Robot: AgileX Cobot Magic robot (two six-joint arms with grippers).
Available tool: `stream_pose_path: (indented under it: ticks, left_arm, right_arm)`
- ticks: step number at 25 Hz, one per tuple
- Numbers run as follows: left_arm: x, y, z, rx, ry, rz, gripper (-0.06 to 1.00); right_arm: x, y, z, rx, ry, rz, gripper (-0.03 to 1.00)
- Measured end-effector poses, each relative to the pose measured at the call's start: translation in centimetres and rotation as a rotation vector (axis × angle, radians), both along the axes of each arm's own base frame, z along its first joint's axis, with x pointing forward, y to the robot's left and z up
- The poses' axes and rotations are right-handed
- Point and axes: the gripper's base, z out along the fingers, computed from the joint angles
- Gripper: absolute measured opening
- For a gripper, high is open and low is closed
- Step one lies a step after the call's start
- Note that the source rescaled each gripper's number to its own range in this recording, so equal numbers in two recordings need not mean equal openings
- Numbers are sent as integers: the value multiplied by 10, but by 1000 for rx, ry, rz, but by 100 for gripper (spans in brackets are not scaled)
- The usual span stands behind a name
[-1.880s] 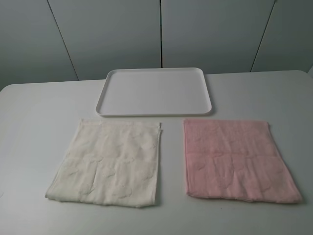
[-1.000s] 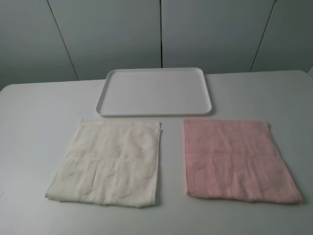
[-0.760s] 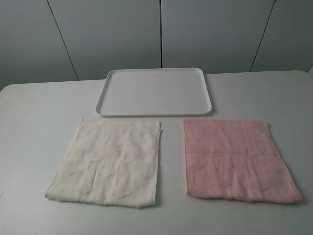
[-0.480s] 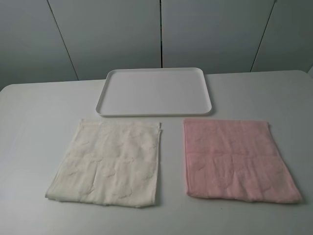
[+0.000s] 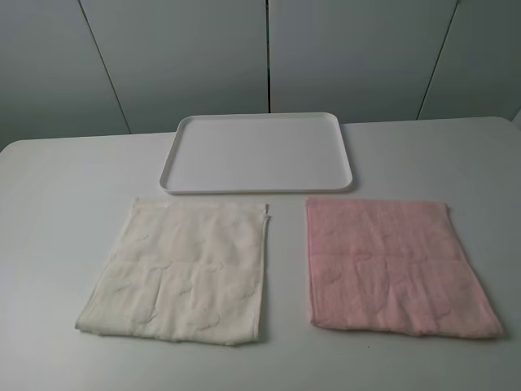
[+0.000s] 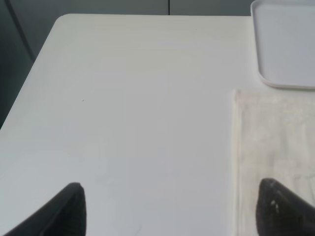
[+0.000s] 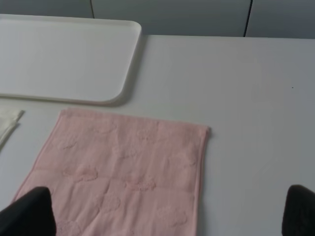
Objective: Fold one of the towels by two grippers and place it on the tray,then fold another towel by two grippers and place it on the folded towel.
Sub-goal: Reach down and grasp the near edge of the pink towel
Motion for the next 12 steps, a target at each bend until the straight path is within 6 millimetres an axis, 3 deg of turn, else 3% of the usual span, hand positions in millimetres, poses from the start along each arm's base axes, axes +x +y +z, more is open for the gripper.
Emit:
stream_pose_path:
  ticks: [6,12]
  left_arm:
    - [23,-10,9,11,97,-181,92]
    - [82,-14,23,15,250,-386,92]
  right_arm:
    - [0,0,0,8,1,-5,100]
    - [0,0,0,8,1,-5,100]
